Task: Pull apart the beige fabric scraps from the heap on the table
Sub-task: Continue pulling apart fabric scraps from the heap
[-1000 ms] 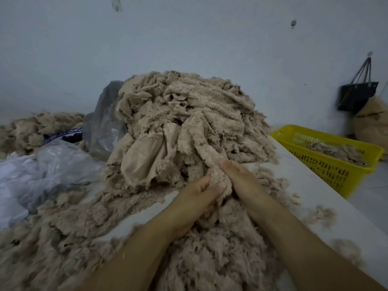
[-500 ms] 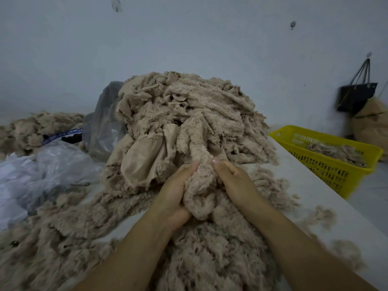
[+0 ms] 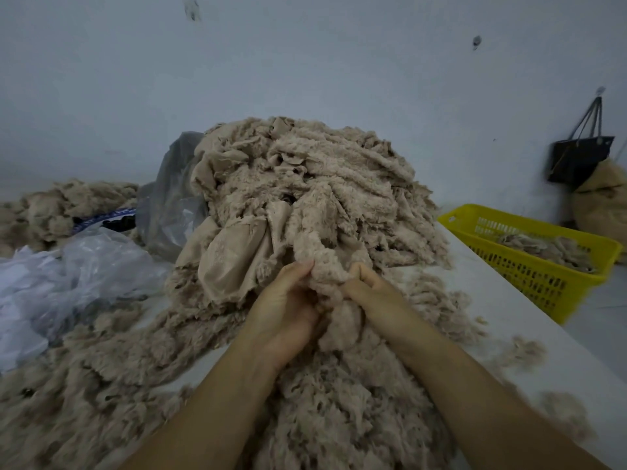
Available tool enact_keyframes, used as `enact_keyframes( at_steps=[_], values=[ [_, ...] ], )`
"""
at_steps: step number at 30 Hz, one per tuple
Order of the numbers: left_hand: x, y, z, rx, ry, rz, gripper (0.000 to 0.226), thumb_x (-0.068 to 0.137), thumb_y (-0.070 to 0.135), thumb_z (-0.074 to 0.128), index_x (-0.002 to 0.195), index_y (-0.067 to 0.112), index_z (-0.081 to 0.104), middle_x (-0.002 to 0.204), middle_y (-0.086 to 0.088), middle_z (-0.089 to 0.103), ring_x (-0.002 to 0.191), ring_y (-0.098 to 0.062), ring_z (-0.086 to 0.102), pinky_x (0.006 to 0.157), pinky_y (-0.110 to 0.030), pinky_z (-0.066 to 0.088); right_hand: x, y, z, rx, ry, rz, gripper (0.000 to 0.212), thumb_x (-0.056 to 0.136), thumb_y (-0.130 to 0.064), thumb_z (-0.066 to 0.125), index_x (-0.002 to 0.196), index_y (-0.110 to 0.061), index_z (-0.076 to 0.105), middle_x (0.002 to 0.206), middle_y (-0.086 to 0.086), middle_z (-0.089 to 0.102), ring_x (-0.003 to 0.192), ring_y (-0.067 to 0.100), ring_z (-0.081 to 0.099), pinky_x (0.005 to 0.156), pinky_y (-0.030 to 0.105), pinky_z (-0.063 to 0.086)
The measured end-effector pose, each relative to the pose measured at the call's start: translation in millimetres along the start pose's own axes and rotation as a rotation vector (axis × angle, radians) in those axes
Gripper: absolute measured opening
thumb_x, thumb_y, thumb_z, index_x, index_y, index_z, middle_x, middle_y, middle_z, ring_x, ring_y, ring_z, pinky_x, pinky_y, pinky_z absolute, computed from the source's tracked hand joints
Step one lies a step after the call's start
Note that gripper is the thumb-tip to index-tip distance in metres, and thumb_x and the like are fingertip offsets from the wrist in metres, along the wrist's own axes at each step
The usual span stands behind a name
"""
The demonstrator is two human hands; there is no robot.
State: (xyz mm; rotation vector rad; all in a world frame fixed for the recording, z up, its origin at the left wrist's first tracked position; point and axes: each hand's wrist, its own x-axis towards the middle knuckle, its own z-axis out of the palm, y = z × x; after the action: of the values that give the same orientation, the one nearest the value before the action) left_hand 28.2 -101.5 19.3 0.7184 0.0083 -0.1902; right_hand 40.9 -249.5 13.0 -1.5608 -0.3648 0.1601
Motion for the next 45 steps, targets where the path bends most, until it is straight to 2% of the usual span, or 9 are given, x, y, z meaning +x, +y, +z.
enact_keyframes(
  at_steps=[9, 12, 17, 21, 26, 31, 35, 40, 45],
  values=[
    [3.2, 10.1, -2.2, -0.156, -0.003, 0.046, 0.030, 0.085, 0.013, 0.065, 0.113, 0.008, 0.075, 0.122, -0.014, 0.070, 0.104, -0.028, 0.072, 0.073, -0.039, 0.062, -6.1, -11.1, 12.8, -0.219, -0.040, -0.081, 0.034, 0.096, -0.042, 0.059, 0.079, -0.013, 0.059, 0.061, -0.008, 0.056, 0.056, 0.007, 0.051, 0.056, 0.018, 0.038],
    [4.1, 15.8, -4.4, -0.123, 0.100, 0.088, 0.030, 0.081, 0.012, 0.064, 0.108, 0.008, 0.076, 0.103, -0.010, 0.075, 0.072, -0.017, 0.073, 0.053, -0.024, 0.056, -7.6, -12.8, 17.9, -0.124, -0.131, -0.140, 0.033, 0.099, -0.031, 0.057, 0.069, -0.020, 0.049, 0.047, -0.014, 0.041, 0.039, 0.001, 0.035, 0.043, 0.015, 0.031],
    [8.3, 54.7, -36.3, -0.458, 0.225, 0.200, 0.022, 0.078, -0.007, 0.043, 0.082, 0.010, 0.057, 0.049, 0.004, 0.037, 0.039, -0.005, 0.029, 0.047, -0.014, 0.023, -10.6, -33.1, -28.3, -0.007, 0.041, -0.109, 0.027, 0.080, -0.059, 0.068, 0.074, -0.033, 0.071, 0.062, -0.012, 0.064, 0.050, 0.008, 0.059, 0.047, 0.020, 0.046],
    [5.3, 18.5, -10.0, -0.006, -0.027, 0.212, 0.042, 0.091, 0.004, 0.049, 0.131, 0.014, 0.057, 0.091, 0.000, 0.073, 0.075, -0.007, 0.067, 0.062, -0.014, 0.049, 0.8, -22.0, -45.5, 0.251, 0.232, -0.070, 0.039, 0.079, -0.053, 0.064, 0.101, -0.022, 0.074, 0.086, -0.001, 0.076, 0.077, 0.012, 0.072, 0.071, 0.029, 0.058],
    [-2.7, -15.2, 1.4, 0.708, -0.091, 0.198, 0.054, 0.075, 0.076, 0.064, 0.120, 0.047, 0.063, 0.123, 0.019, 0.068, 0.114, -0.001, 0.064, 0.086, -0.019, 0.053, 2.4, -8.9, -24.8, 0.435, 0.126, -0.131, 0.016, 0.084, -0.034, 0.062, 0.074, -0.026, 0.071, 0.095, 0.007, 0.074, 0.093, 0.020, 0.069, 0.076, 0.034, 0.060],
    [-5.8, -27.0, -4.4, 1.154, -0.164, 0.161, 0.022, 0.091, 0.038, 0.070, 0.112, 0.036, 0.069, 0.105, 0.020, 0.073, 0.095, 0.005, 0.067, 0.075, -0.011, 0.053, 5.0, -12.8, -22.3, 0.562, 0.140, -0.128, 0.015, 0.092, -0.029, 0.060, 0.086, -0.015, 0.062, 0.105, 0.013, 0.072, 0.102, 0.028, 0.067, 0.092, 0.047, 0.057],
    [-3.6, -18.5, -3.7, 1.063, 0.097, 0.242, 0.015, 0.100, 0.028, 0.057, 0.092, 0.028, 0.070, 0.079, 0.002, 0.072, 0.070, -0.012, 0.068, 0.064, -0.030, 0.054, 1.0, -18.0, -27.6, 0.140, 0.277, -0.184, 0.016, 0.100, -0.037, 0.052, 0.085, -0.034, 0.057, 0.072, -0.016, 0.062, 0.065, 0.010, 0.057, 0.060, 0.029, 0.048],
    [1.3, -8.7, 5.3, 0.668, 0.119, 0.150, 0.022, 0.103, 0.013, 0.050, 0.100, 0.015, 0.072, 0.094, -0.014, 0.073, 0.080, -0.018, 0.067, 0.073, -0.034, 0.056, -1.5, -8.0, -25.0, -0.687, -0.078, -0.091, 0.037, 0.089, -0.056, 0.063, 0.123, -0.043, 0.054, 0.116, -0.026, 0.050, 0.099, -0.005, 0.052, 0.075, 0.011, 0.040],
    [14.4, -0.7, 23.8, 0.846, 0.052, 0.259, 0.021, 0.103, 0.030, 0.049, 0.106, 0.030, 0.069, 0.098, 0.015, 0.074, 0.092, -0.003, 0.065, 0.076, -0.020, 0.047, 0.9, -25.5, -49.6, -0.414, 0.364, -0.004, 0.036, 0.099, -0.050, 0.049, 0.084, -0.024, 0.069, 0.077, -0.010, 0.070, 0.070, 0.003, 0.064, 0.064, 0.024, 0.047]
  ],
)
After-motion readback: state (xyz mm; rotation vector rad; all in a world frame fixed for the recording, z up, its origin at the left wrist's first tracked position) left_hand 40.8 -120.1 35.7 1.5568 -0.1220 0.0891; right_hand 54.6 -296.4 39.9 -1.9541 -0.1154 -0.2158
